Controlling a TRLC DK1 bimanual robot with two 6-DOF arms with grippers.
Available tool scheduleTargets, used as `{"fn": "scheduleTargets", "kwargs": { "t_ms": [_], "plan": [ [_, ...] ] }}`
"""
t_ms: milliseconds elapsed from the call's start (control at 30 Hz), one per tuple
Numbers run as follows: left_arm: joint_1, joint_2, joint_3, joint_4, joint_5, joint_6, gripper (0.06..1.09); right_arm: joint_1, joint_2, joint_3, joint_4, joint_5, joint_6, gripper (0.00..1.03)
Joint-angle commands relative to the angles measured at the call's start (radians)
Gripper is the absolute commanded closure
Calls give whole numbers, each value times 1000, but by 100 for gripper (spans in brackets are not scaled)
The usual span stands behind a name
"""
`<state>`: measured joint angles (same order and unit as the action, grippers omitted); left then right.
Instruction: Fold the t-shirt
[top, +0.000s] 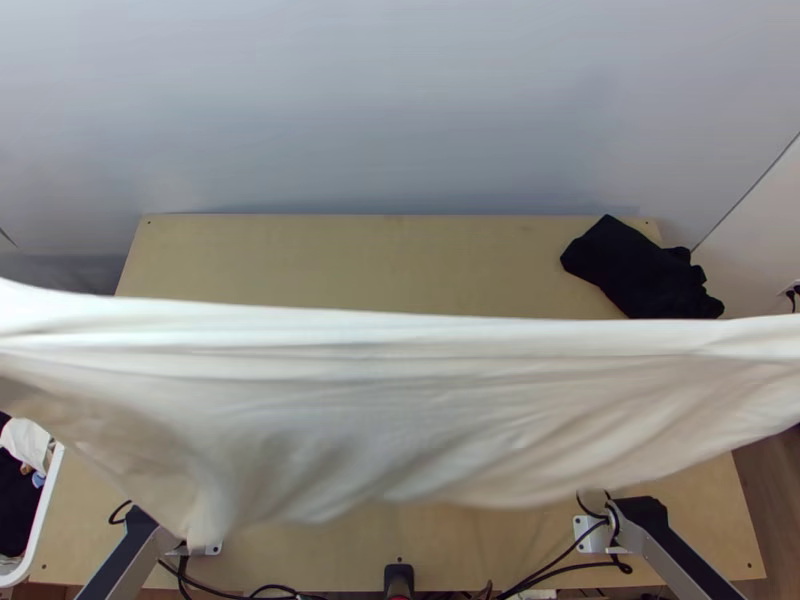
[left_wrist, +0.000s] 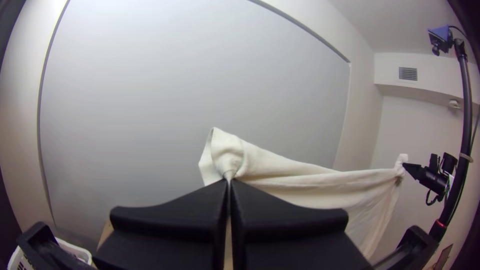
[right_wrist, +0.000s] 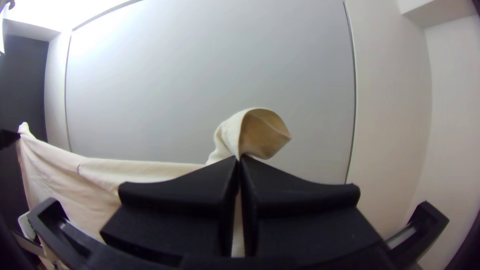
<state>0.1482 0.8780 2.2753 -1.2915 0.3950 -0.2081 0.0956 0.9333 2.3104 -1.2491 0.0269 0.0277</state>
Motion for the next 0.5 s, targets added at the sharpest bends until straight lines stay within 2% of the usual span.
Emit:
{"fn": "scheduleTargets", "kwargs": {
  "t_ms": [0, 67, 233, 367, 467],
  "plan": [
    [60, -37, -189, -114, 91, 6, 105, -30, -44, -203, -47, -88, 113, 100],
    [57, -53, -332, -114, 90, 6, 105, 3, -57, -336, -24, -90, 164, 100],
    [56, -53, -654, -51, 91, -8, 105, 70, -70, -684, 162, -104, 236, 100],
    [56, -51, -907, 158, 68, -59, 105, 66, -7, -907, 361, -150, 259, 100],
    [50, -24, -1024, 347, 21, -120, 105, 66, 87, -997, 491, -171, 287, 100]
  ]
}}
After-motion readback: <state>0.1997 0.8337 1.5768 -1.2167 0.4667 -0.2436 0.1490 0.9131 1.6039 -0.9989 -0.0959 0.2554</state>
